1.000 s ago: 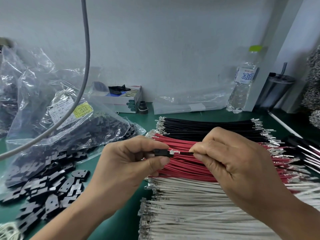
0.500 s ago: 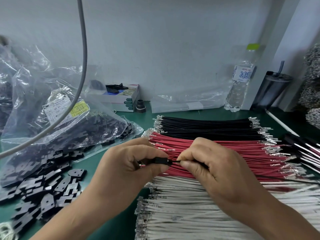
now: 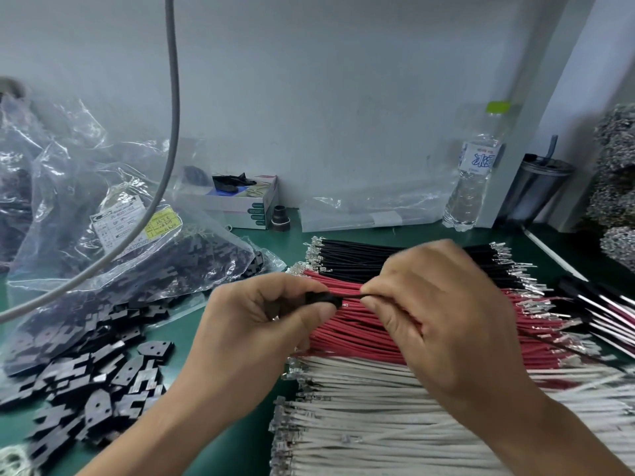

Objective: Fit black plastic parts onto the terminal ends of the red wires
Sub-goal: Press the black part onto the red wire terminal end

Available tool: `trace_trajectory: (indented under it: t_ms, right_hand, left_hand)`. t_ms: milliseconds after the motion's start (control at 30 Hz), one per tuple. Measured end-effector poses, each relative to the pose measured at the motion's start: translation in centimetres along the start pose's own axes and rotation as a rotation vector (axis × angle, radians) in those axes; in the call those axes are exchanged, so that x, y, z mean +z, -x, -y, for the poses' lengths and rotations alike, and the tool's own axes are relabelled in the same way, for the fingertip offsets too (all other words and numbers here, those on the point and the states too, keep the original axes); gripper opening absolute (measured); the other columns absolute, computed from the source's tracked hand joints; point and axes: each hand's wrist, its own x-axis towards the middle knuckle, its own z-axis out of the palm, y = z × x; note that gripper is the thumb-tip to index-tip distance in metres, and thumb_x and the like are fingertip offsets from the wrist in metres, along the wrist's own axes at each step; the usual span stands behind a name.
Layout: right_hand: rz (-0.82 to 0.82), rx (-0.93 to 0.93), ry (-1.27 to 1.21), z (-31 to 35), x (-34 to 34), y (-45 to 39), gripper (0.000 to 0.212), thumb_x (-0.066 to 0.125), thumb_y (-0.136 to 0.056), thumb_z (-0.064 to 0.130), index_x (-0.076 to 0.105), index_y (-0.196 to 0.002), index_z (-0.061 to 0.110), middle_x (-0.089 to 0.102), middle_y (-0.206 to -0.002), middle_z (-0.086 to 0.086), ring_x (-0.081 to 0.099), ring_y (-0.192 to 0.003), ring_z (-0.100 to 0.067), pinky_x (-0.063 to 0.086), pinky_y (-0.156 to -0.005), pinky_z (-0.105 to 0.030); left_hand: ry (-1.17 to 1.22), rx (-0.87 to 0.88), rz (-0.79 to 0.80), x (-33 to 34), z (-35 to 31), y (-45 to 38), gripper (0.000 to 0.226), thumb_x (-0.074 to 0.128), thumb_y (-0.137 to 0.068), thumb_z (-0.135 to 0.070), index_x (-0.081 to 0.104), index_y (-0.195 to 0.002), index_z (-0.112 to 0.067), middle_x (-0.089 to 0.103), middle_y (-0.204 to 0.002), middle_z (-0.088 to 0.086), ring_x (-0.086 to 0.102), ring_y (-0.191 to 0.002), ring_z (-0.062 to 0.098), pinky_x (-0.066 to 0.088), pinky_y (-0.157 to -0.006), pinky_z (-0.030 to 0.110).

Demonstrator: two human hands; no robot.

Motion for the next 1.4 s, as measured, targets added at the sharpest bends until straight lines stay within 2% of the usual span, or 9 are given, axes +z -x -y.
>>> trace_trajectory:
  t_ms: [67,233,300,400,567,667,767,1033,1400]
  right_hand:
    - [-0.063,-0.002,-0.004,-0.2,-0.4,0.3,0.008,0.071,-0.094,0.02,0.076,-0.094,0.015,0.064,-0.091,0.003,0.055,-0.083,-0.019,0.045,-0.068,-0.03]
    - [0.375,0.134,0.082,0.1,1.5,0.2,0.004,0.077,-0.087,0.03,0.074,-0.089,0.031,0.058,-0.085,0.017,0.053,-0.081,-0.007,0.048,-0.055,-0.026]
    - [0.429,0.191,0.069,-0.2,2.0,-0.1,0.004,0.077,-0.086,0.037,0.075,-0.087,0.033,0.057,-0.083,0.017,0.051,-0.081,-0.004,0.041,-0.057,-0.018]
    - [0.412,0.213,0.04,-0.6,1.7,-0.1,0.016,0.085,-0.076,0.033,0.069,-0.075,0.035,0.055,-0.077,0.02,0.049,-0.075,-0.001,0.031,-0.057,-0.01]
    - [0.224,0.248,-0.094,-0.5,1.1,0.5,0.014,0.083,-0.08,0.025,0.071,-0.08,0.033,0.061,-0.081,0.022,0.06,-0.082,-0.003,0.05,-0.064,-0.027]
    - [0.095,0.181,-0.195,-0.2,1.0,0.7,0.003,0.076,-0.089,0.024,0.075,-0.087,0.025,0.062,-0.085,0.017,0.062,-0.082,-0.012,0.051,-0.066,-0.032]
    - [0.047,0.157,-0.234,0.2,0.8,0.9,0.009,0.07,-0.089,0.024,0.078,-0.089,0.018,0.062,-0.084,0.012,0.061,-0.081,-0.016,0.049,-0.064,-0.032]
    - [0.051,0.116,-0.207,0.6,0.7,1.0,0.019,0.063,-0.097,0.028,0.078,-0.098,0.016,0.062,-0.087,0.006,0.061,-0.077,-0.019,0.05,-0.059,-0.037]
    - [0.056,0.165,-0.298,1.0,0.6,1.0,0.027,0.055,-0.1,0.033,0.077,-0.103,0.016,0.062,-0.089,0.006,0.062,-0.081,-0.017,0.051,-0.062,-0.036]
  left_hand:
    - [0.068,-0.049,-0.078,-0.2,0.1,-0.3,0.019,0.084,-0.071,-0.024,0.083,-0.089,-0.03,0.075,-0.071,0.009,0.062,-0.051,0.015,0.052,-0.05,0.02]
    - [0.224,-0.209,-0.174,-0.7,0.2,-0.7,0.029,0.086,-0.062,-0.031,0.083,-0.09,-0.023,0.077,-0.076,0.011,0.059,-0.049,0.014,0.042,-0.041,0.019]
    - [0.236,-0.237,-0.168,-0.7,0.3,-0.6,0.035,0.086,-0.058,-0.037,0.083,-0.089,-0.022,0.077,-0.077,0.013,0.058,-0.05,0.015,0.041,-0.04,0.022]
    - [0.263,-0.263,-0.149,-0.8,0.3,-0.5,0.035,0.086,-0.059,-0.038,0.083,-0.09,-0.022,0.078,-0.079,0.012,0.058,-0.05,0.015,0.042,-0.041,0.021]
    - [0.292,-0.265,-0.115,-1.1,0.1,-0.6,0.032,0.086,-0.062,-0.034,0.083,-0.091,-0.02,0.078,-0.08,0.013,0.057,-0.049,0.015,0.041,-0.04,0.022]
    - [0.333,-0.269,-0.078,-1.1,-0.1,-0.6,0.031,0.085,-0.065,-0.029,0.082,-0.092,-0.016,0.077,-0.082,0.017,0.057,-0.048,0.016,0.041,-0.039,0.023]
    - [0.402,-0.292,-0.008,-1.0,-0.2,-0.3,0.032,0.085,-0.066,-0.025,0.082,-0.093,-0.009,0.076,-0.084,0.021,0.055,-0.047,0.016,0.042,-0.04,0.023]
    - [0.427,-0.345,0.08,-0.5,-0.2,0.0,0.037,0.094,-0.063,-0.016,0.081,-0.096,-0.005,0.075,-0.084,0.021,0.056,-0.048,0.017,0.046,-0.043,0.024]
    - [0.453,-0.342,0.119,-0.8,-0.1,-0.1,0.039,0.089,-0.069,-0.026,0.08,-0.099,-0.003,0.074,-0.083,0.018,0.057,-0.05,0.017,0.049,-0.046,0.025]
